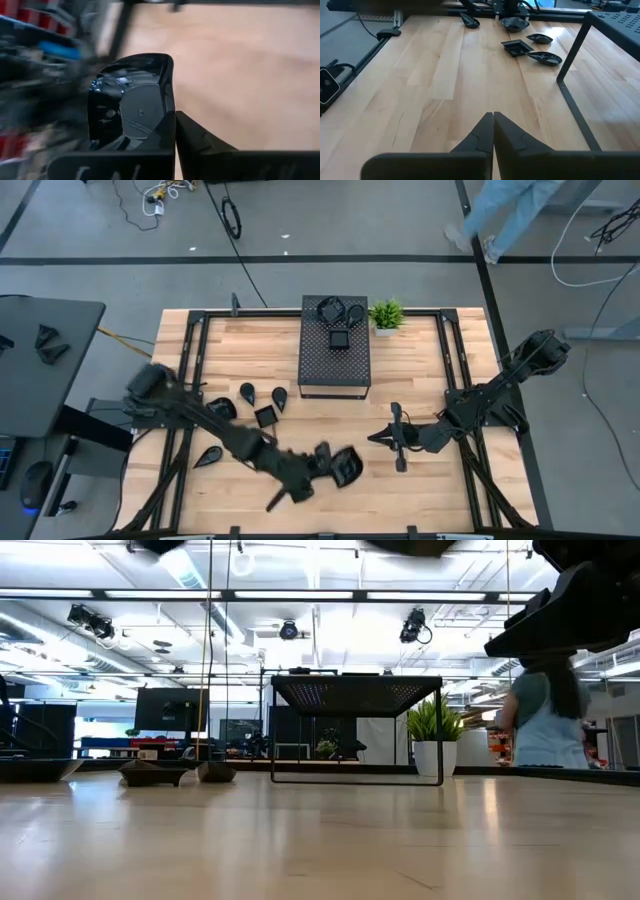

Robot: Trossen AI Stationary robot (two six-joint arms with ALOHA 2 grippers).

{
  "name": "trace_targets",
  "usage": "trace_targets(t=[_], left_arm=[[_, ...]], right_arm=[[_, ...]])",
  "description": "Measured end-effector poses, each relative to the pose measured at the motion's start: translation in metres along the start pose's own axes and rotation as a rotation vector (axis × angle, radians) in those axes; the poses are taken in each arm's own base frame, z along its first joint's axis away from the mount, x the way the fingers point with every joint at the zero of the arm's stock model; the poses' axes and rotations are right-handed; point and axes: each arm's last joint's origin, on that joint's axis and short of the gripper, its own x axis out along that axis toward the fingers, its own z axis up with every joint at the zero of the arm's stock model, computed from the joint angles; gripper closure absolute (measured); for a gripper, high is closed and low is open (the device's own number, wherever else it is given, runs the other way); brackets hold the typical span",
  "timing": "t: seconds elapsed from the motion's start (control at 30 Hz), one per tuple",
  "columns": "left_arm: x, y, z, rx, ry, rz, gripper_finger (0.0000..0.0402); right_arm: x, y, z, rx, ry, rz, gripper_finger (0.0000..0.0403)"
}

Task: Pick & Place Mini shaped plates
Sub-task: Stack the black leaf-shaped plate on top of the black leaf-shaped plate on the shelf

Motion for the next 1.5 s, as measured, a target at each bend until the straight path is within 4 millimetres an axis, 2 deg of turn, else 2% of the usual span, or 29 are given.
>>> trace_targets(t=[0.1,0.2,0.3,0.43,0.57,0.7,0.87,1.1,1.3,1.5], left_arm=[[-0.028,0.039,-0.013,0.03,0.045,0.119,0.0398],[-0.05,0.079,-0.04,0.066,0.107,0.212,0.0399],[-0.063,0.117,-0.081,0.093,0.242,0.194,0.04],[-0.068,0.157,-0.143,0.093,0.375,0.114,0.04],[-0.078,0.182,-0.199,0.122,0.484,0.093,0.04],[-0.082,0.184,-0.245,0.163,0.581,-0.005,0.04],[-0.076,0.177,-0.28,0.206,0.646,-0.14,0.04],[-0.073,0.177,-0.306,0.309,0.675,-0.185,0.0398],[-0.07,0.184,-0.321,0.297,0.619,-0.114,0.0396],[-0.061,0.181,-0.335,0.278,0.58,-0.108,0.0395]], right_arm=[[0.0,0.0,0.0,-0.004,0.0,0.0,0.0389],[0.0,0.0,0.0,-0.014,-0.001,0.0,0.0389],[0.0,0.0,0.0,-0.017,-0.002,0.0,0.0389],[0.0,0.0,0.0,-0.018,-0.003,0.0,0.0389],[0.0,0.0,0.0,-0.018,-0.003,0.0,0.0389],[0.001,-0.001,0.001,-0.005,-0.004,-0.005,0.0389],[0.003,-0.005,0.003,0.031,-0.018,-0.022,0.0389],[0.006,-0.011,0.006,0.099,-0.04,-0.045,0.0389],[0.007,-0.012,0.007,0.137,-0.045,-0.048,0.0389],[0.007,-0.012,0.01,0.156,-0.07,-0.042,0.0389]])
